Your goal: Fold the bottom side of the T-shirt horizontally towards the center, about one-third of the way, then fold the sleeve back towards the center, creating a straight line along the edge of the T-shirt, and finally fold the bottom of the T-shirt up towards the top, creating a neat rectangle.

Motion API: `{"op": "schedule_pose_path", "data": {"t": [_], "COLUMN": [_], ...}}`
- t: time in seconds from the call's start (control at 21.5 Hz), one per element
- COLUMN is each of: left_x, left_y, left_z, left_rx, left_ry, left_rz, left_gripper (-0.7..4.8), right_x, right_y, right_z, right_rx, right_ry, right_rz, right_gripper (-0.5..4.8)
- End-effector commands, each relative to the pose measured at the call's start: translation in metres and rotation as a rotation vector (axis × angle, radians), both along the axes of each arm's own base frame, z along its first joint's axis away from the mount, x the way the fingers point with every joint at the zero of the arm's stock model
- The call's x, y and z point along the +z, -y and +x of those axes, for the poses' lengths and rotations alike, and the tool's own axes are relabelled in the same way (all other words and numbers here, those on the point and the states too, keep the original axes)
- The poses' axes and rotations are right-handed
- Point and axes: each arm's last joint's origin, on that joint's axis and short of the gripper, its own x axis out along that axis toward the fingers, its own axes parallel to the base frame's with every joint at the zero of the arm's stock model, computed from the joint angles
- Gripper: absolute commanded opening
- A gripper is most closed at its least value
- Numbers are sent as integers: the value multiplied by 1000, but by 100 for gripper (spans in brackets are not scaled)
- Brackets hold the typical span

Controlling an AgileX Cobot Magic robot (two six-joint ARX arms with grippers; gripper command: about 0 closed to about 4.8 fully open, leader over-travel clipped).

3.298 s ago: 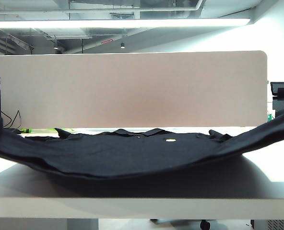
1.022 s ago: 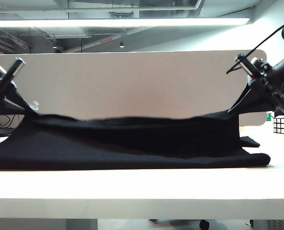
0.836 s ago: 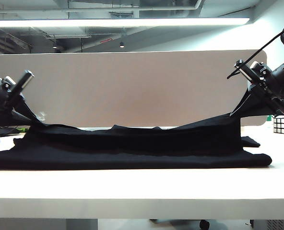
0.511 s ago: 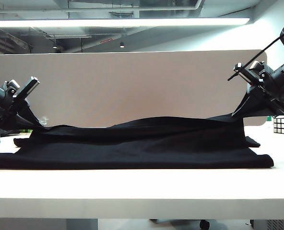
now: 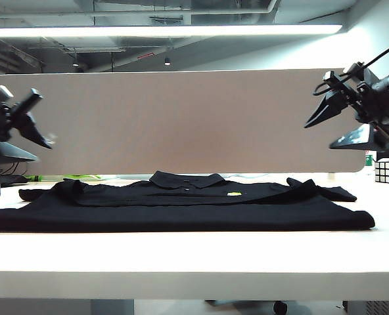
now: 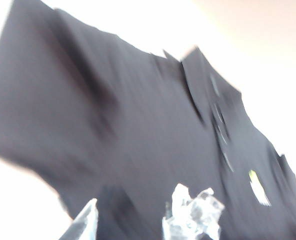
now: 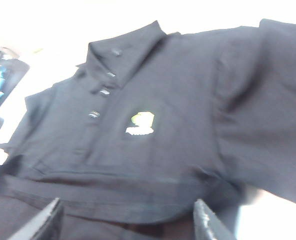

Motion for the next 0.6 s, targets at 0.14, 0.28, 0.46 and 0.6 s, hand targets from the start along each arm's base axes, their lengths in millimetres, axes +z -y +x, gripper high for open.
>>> {"op": "schedule_pose_path", "data": {"t": [0.14,0.28,0.46,0.6], "left_x": [12,16,8,-3], "left_y": [-9,-11,-18,-24], "left_z": [16,29,48,61], "left_rx": [71,53,87,67], "left_ry": [26,-33,-111,-177], "left_rz": [69,127,145,168], "left_gripper": [162,196,196,197], "right_x": [7,-5,-33,-50], "right_y": [45,58,63,65], "right_z": [14,39,72,81], "right_rx": [-151,-121,-98,-101], "right_ry": [-33,-139,-264,-310], "right_rz": [-17,39,71,75], "right_gripper": [355,355,356,355]}}
